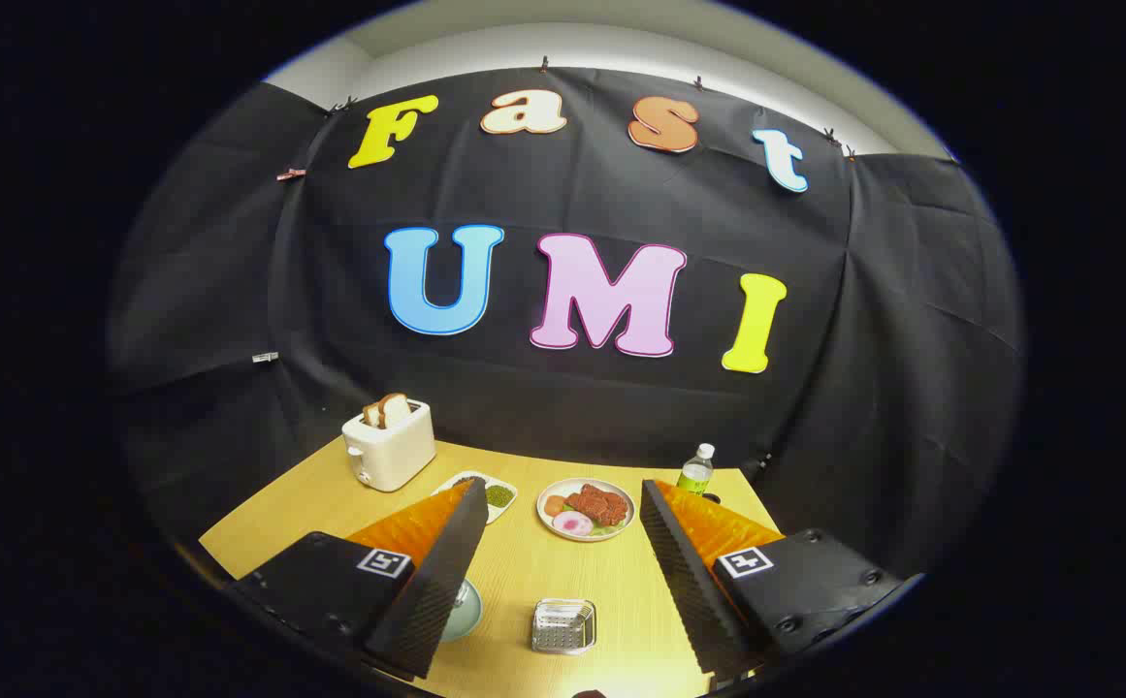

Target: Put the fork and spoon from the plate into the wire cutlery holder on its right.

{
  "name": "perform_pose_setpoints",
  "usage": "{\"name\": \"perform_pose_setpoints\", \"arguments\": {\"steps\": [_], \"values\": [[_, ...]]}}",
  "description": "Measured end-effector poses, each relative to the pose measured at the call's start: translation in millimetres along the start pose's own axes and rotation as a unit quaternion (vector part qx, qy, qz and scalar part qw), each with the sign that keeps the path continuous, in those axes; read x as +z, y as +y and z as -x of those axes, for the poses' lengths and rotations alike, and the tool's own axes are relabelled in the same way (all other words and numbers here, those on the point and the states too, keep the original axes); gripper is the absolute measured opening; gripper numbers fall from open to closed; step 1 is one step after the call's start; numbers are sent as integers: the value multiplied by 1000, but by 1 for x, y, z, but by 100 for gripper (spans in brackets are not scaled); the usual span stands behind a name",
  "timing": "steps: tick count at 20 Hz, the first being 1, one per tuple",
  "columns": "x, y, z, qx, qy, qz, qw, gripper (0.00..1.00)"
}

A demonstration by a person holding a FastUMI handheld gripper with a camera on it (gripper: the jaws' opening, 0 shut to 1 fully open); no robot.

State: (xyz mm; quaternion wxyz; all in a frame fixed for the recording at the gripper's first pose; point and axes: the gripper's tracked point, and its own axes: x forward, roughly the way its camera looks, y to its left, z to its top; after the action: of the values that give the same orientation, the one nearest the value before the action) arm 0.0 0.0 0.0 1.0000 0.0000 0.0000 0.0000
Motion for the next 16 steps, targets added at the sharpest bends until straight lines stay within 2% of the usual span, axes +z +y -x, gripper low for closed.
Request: {"name": "perform_pose_setpoints", "arguments": {"steps": [16], "values": [[-1,-2,-7,-4,5,1,1000,99]]}}
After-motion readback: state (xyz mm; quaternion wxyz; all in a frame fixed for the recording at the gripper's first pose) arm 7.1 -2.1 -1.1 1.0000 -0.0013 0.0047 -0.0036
